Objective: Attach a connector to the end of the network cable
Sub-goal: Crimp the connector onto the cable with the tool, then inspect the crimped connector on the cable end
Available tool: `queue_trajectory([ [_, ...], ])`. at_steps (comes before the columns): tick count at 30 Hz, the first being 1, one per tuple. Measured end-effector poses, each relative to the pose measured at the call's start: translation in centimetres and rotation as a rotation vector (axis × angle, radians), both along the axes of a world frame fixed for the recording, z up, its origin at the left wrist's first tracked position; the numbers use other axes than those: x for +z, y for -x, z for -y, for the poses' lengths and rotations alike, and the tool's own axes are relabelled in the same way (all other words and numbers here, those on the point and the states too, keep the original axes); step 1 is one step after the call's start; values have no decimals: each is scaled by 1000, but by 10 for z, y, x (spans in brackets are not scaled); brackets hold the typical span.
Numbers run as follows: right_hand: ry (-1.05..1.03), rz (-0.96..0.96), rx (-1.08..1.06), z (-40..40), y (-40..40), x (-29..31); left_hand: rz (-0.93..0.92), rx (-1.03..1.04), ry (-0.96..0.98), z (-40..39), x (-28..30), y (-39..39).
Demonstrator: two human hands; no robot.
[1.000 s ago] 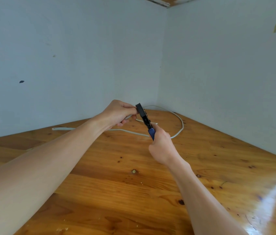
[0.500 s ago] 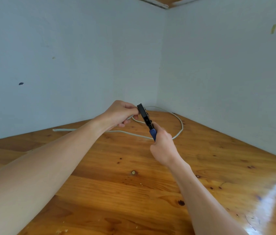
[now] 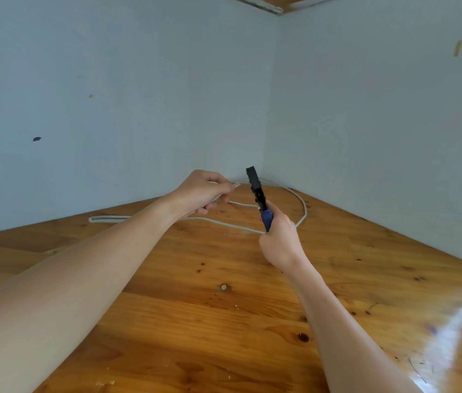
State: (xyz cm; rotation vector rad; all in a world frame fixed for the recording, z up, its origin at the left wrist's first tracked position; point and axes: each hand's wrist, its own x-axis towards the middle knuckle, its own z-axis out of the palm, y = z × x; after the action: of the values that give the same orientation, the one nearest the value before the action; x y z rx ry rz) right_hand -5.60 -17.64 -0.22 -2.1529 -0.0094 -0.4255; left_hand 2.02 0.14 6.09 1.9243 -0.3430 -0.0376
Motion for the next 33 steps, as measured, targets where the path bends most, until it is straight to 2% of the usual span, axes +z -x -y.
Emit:
queue_trajectory([
  [7,-296,-18,-144,16,-1,6,109,39,-40,7,-11,8],
  [10,-397,-12,-191,25,0,7,182,46,-115,9,-18,11],
  [15,-440,-8,-318,36,1,1,295,53,-198,13,-35,14],
  [19,-337,-43,-469,42,-7,-8,340,74,-244,17,-45,16],
  [25,35,-235,-677,45,-19,-24,367,63,-206,22,-61,26],
  [33,143,-484,-728,46,-24,-30,290,113,-106,28,-76,28],
])
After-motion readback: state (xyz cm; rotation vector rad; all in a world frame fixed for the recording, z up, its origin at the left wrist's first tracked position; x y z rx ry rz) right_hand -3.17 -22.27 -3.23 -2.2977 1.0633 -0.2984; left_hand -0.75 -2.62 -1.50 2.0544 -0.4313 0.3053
